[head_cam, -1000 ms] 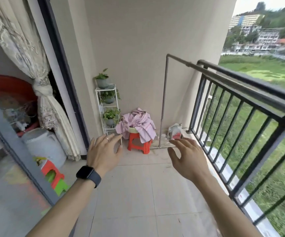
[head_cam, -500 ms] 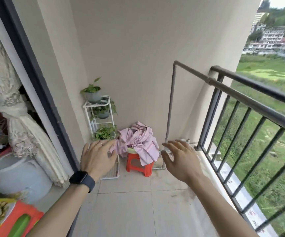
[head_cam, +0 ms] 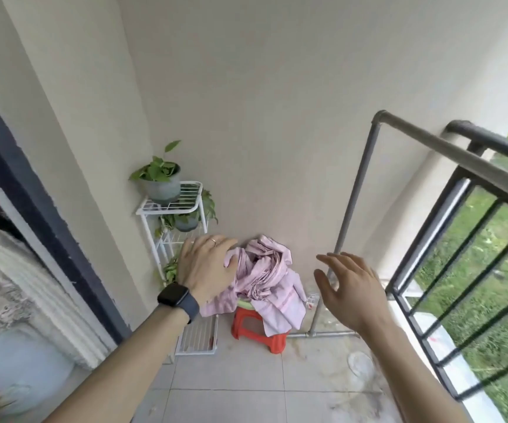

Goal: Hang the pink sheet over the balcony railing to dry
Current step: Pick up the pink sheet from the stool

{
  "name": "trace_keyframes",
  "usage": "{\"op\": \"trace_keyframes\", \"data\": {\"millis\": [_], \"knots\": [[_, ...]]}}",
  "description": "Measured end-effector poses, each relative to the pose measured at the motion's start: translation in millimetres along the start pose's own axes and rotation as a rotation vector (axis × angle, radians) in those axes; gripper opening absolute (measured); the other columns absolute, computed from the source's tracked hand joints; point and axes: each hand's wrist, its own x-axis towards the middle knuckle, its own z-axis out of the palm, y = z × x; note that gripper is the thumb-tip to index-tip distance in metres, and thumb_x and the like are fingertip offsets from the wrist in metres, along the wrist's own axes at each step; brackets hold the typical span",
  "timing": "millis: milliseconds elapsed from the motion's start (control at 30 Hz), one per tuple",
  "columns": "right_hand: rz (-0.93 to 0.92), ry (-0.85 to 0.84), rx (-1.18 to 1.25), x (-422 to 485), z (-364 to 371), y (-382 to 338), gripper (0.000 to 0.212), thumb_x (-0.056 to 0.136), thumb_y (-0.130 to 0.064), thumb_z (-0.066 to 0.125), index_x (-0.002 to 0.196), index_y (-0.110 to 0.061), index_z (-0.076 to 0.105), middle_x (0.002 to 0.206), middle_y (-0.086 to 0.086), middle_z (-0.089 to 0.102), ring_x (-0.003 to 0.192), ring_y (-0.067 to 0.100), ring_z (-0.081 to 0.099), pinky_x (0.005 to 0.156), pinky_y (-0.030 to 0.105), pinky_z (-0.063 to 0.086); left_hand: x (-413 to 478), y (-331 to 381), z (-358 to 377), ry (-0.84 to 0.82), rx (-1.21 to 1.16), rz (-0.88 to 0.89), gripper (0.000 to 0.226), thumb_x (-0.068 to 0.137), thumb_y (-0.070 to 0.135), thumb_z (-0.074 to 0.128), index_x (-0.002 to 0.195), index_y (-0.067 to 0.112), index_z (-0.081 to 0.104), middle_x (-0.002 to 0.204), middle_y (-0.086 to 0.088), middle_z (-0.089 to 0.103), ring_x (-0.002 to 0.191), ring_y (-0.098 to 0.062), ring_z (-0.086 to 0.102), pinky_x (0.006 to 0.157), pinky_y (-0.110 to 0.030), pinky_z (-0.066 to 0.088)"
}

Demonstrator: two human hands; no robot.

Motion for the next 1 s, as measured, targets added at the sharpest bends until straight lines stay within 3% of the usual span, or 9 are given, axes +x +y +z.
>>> {"op": "trace_keyframes", "data": {"millis": [167,333,533,833,933,1000], "knots": [[0.016,-0.05,-0.01,80.2,65.9,26.6,0.03,0.09,-0.032,0.069,0.119,-0.026,0.072,0.121,-0.005,0.071,0.122,0.03,0.058,0.098,0.043,0.047,87.5,-14.9,64.0,-0.066,-0.011,0.027,0.042,0.092,0.045,0.047,0.132,0.035,0.059,0.134,0.011,0.061,0.127,-0.016,0.048,0.111,-0.04,0.029],[0.061,-0.159,0.028,163.6,143.7,61.1,0.032,0.092,-0.034,0.066,0.123,-0.027,0.07,0.126,-0.004,0.069,0.126,0.03,0.055,0.102,0.048,0.046,167.4,-30.1,140.5,-0.135,0.02,0.025,0.043,0.091,0.044,0.043,0.127,0.033,0.063,0.128,0.01,0.064,0.122,-0.017,0.052,0.104,-0.042,0.036],[0.136,-0.321,0.049,230.3,232.6,95.6,0.03,0.091,-0.033,0.067,0.121,-0.026,0.071,0.122,-0.005,0.07,0.121,0.031,0.058,0.098,0.046,0.048,237.1,-49.0,231.0,-0.34,0.046,-0.023,0.037,0.089,0.04,0.05,0.122,0.034,0.065,0.122,0.012,0.066,0.115,-0.017,0.056,0.098,-0.038,0.039],[0.346,-0.75,-0.002,244.9,373.4,124.1,0.038,0.098,-0.043,0.049,0.133,-0.034,0.06,0.135,-0.01,0.062,0.132,0.023,0.046,0.107,0.037,0.037,264.4,-76.5,393.5,-0.89,0.066,0.023,0.037,0.087,0.036,0.047,0.121,0.031,0.06,0.112,0.0,0.068,0.111,-0.027,0.058,0.096,-0.041,0.04],[0.478,-0.869,0.002,238.8,420.6,134.3,0.043,0.099,-0.045,0.046,0.139,-0.034,0.054,0.142,-0.01,0.057,0.136,0.022,0.042,0.108,0.036,0.037,271.1,-81.3,451.2,-1.043,0.058,0.046,0.043,0.088,0.039,0.049,0.129,0.026,0.054,0.12,-0.006,0.064,0.113,-0.031,0.057,0.09,-0.04,0.043],[0.581,-0.925,0.048,235.0,456.6,142.4,0.045,0.099,-0.043,0.047,0.142,-0.032,0.051,0.145,-0.008,0.054,0.136,0.024,0.042,0.108,0.036,0.038,275.6,-83.6,496.6,-1.111,0.009,-0.013,0.059,0.088,0.044,0.051,0.143,0.025,0.04,0.132,-0.009,0.057,0.12,-0.032,0.052,0.093,-0.042,0.043]]}}
